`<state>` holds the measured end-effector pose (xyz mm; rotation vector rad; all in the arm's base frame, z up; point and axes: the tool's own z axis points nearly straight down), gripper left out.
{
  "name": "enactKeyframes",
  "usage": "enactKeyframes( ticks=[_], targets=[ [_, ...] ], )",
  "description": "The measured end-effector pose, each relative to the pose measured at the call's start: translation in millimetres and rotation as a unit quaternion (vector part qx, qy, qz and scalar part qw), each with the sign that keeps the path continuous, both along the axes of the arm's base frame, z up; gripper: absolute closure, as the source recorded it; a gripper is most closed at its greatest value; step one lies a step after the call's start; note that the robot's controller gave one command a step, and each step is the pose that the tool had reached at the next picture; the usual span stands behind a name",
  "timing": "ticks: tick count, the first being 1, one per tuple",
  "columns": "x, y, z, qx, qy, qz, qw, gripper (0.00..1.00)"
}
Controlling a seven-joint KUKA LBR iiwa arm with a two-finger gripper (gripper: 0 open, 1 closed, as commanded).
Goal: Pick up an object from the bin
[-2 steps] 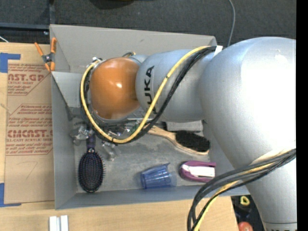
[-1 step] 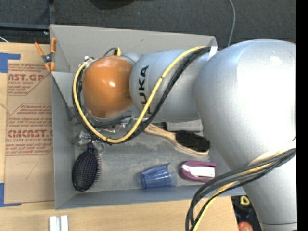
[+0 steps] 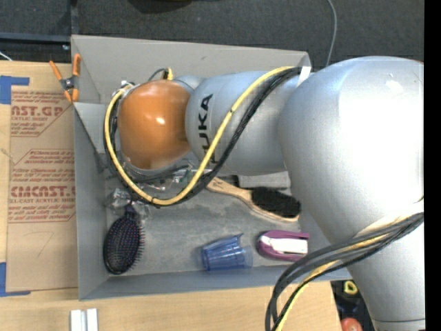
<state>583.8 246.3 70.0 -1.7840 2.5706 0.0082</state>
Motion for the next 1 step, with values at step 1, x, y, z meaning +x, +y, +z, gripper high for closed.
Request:
enactKeyframes(
  ticks=[1],
  targets=[
    [-3.4,-0.8,20.1,-0.002,0.0053,0.0,1.0,1.0]
  ],
)
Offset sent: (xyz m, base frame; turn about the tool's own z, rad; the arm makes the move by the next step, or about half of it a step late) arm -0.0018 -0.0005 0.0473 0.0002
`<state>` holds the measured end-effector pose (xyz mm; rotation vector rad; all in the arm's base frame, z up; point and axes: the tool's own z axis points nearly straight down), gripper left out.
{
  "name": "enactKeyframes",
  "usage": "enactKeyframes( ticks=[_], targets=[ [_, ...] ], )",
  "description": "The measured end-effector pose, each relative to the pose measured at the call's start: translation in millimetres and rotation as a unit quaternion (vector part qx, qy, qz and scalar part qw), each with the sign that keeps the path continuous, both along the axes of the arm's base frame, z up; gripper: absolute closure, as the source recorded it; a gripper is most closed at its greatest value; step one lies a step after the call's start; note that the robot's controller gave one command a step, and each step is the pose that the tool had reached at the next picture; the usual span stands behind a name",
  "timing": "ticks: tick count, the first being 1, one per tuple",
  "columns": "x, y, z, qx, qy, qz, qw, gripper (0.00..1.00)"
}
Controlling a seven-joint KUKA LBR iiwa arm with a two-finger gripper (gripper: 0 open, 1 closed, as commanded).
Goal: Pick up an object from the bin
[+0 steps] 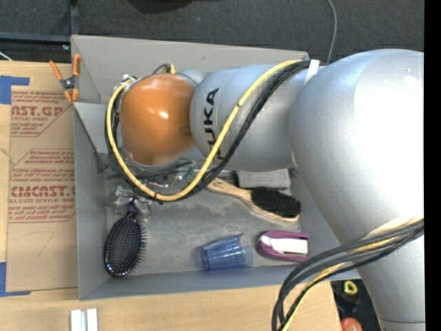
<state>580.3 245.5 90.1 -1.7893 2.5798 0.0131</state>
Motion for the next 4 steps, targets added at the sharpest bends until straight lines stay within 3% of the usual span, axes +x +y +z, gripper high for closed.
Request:
enactKeyframes(
  ticks=[1,3,4],
  targets=[
    [2.5,1,24,0.002,-0.0046,0.0,1.0,1.0],
    [1.1,1,42,0.002,-0.0029,-0.001,1.0,1.0],
    [0.5,2,68,0.002,-0.002,-0.001,1.0,1.0]
  ],
)
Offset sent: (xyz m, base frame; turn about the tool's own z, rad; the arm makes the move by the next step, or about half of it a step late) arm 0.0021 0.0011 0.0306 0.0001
